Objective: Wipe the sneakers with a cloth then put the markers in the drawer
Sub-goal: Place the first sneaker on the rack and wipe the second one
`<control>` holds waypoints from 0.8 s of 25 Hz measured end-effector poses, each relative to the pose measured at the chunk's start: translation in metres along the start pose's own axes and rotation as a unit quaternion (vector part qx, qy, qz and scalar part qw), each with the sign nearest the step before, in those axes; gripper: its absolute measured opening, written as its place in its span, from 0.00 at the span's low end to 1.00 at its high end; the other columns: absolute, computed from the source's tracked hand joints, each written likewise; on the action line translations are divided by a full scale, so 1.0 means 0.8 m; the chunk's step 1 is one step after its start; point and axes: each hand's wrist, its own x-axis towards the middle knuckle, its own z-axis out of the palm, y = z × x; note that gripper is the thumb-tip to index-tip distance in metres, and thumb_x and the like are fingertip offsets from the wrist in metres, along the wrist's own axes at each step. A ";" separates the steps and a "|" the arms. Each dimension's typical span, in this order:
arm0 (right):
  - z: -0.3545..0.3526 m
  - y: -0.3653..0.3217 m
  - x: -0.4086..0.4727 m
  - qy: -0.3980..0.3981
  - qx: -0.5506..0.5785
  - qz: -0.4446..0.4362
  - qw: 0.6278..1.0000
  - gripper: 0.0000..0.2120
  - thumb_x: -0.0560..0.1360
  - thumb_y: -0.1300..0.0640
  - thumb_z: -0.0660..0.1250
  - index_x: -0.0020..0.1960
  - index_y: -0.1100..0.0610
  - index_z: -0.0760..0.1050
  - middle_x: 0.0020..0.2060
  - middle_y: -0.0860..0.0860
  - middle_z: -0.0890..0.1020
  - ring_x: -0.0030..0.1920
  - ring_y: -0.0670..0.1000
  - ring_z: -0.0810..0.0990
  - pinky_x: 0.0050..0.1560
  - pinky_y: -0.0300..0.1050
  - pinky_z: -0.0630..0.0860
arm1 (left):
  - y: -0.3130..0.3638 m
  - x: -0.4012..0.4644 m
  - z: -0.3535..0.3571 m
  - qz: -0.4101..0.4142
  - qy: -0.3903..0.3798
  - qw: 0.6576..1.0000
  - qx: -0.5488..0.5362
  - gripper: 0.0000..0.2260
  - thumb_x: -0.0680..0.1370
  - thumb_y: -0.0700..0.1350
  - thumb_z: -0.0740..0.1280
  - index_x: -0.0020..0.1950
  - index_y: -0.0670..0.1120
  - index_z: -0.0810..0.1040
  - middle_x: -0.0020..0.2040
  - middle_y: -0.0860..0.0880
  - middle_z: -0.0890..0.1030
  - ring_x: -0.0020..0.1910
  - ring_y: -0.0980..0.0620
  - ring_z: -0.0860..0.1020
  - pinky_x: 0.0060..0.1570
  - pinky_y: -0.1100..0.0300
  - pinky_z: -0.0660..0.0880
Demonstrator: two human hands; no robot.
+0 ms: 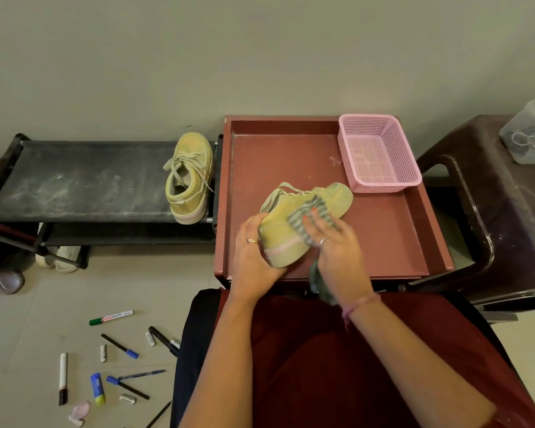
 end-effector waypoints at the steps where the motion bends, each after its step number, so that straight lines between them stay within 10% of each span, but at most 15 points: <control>1: 0.000 0.020 0.012 -0.027 -0.013 0.047 0.998 0.25 0.71 0.67 0.57 0.69 0.59 0.69 0.71 0.55 0.68 0.73 0.52 0.62 0.71 0.36 0.49 | 0.002 0.001 0.001 0.000 -0.001 1.000 -0.002 0.38 0.63 0.47 0.79 0.68 0.53 0.65 0.63 0.52 0.70 0.63 0.58 0.68 0.62 0.72 0.65; 5: -0.012 0.032 0.035 0.025 0.088 0.188 0.978 0.24 0.75 0.73 0.57 0.70 0.61 0.68 0.71 0.58 0.67 0.73 0.57 0.62 0.69 0.30 0.47 | 0.006 0.001 0.002 -0.011 -0.002 1.000 -0.005 0.38 0.62 0.46 0.78 0.68 0.55 0.64 0.64 0.52 0.69 0.63 0.60 0.67 0.61 0.75 0.62; 8: -0.013 -0.029 0.002 0.021 0.143 0.114 0.983 0.26 0.72 0.76 0.60 0.68 0.64 0.70 0.68 0.60 0.71 0.70 0.62 0.67 0.71 0.48 0.58 | 0.000 0.005 0.001 -0.036 0.003 0.999 -0.024 0.41 0.60 0.46 0.81 0.69 0.51 0.66 0.64 0.51 0.70 0.64 0.57 0.69 0.62 0.72 0.65; 15: 0.013 0.023 -0.006 0.072 0.006 0.081 0.994 0.36 0.51 0.78 0.73 0.59 0.63 0.78 0.58 0.58 0.80 0.55 0.60 0.78 0.61 0.39 0.66 | 0.003 0.005 0.002 -0.044 0.014 0.998 -0.034 0.41 0.60 0.38 0.81 0.69 0.48 0.66 0.62 0.51 0.69 0.62 0.58 0.70 0.57 0.76 0.66; 20: 0.013 0.026 0.013 0.067 0.026 0.149 0.986 0.32 0.60 0.82 0.67 0.61 0.62 0.77 0.60 0.59 0.79 0.54 0.66 0.78 0.55 0.45 0.74 | 0.006 0.005 0.001 -0.053 0.021 0.998 -0.037 0.41 0.60 0.39 0.82 0.69 0.45 0.66 0.63 0.48 0.70 0.62 0.58 0.69 0.56 0.78 0.65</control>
